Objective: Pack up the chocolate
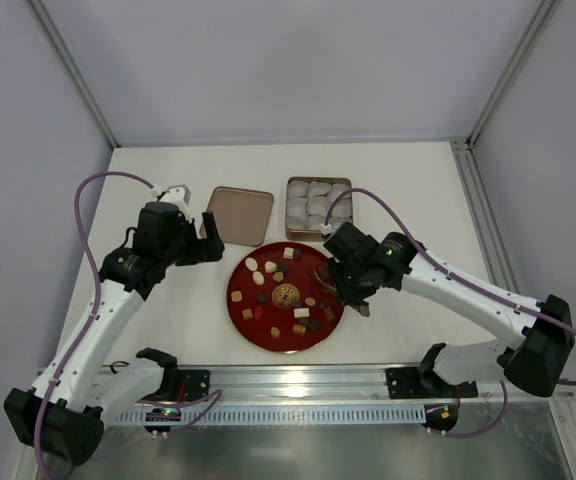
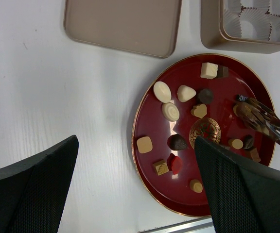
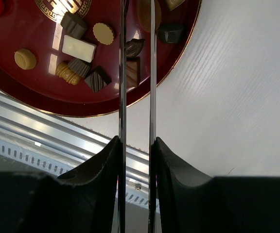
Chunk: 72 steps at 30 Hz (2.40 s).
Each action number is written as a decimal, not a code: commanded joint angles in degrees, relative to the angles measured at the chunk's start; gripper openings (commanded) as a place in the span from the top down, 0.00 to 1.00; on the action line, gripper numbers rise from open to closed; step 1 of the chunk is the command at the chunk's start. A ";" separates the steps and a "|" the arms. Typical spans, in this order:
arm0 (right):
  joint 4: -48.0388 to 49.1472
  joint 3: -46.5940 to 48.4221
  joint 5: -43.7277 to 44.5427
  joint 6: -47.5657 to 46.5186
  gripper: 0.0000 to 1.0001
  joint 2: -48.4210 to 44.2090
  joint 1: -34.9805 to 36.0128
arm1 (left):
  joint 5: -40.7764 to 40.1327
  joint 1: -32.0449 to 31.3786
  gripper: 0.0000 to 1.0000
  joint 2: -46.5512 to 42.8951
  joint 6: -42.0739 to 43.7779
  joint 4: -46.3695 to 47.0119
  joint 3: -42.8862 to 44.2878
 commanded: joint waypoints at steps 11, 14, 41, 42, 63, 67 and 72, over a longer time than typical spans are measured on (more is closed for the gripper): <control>-1.33 5.50 2.21 -0.95 0.75 -0.19 0.45 | 0.62 -0.11 0.00 -0.29 0.26 0.59 0.59; -1.86 7.26 2.65 -0.87 0.77 -0.19 0.37 | 0.62 -0.11 0.00 -0.29 0.26 0.59 0.50; 13.08 34.76 -1.66 -6.75 0.77 23.15 -18.79 | -0.52 -0.20 0.00 -0.47 0.26 0.50 0.41; 13.08 35.91 -1.39 -7.02 0.78 24.66 -18.97 | -0.44 -0.11 0.00 -0.47 0.35 0.50 0.50; 13.87 41.73 -0.16 -6.32 0.78 37.60 -19.32 | -0.87 -0.11 0.00 -0.11 0.35 0.50 0.50; 14.23 41.37 -0.33 -6.32 0.77 38.04 -19.32 | -0.79 -0.20 0.00 -0.03 0.35 0.41 0.50; 14.14 41.72 -0.16 -6.58 0.71 38.57 -19.32 | -0.87 -0.11 0.00 -0.20 0.35 0.41 0.41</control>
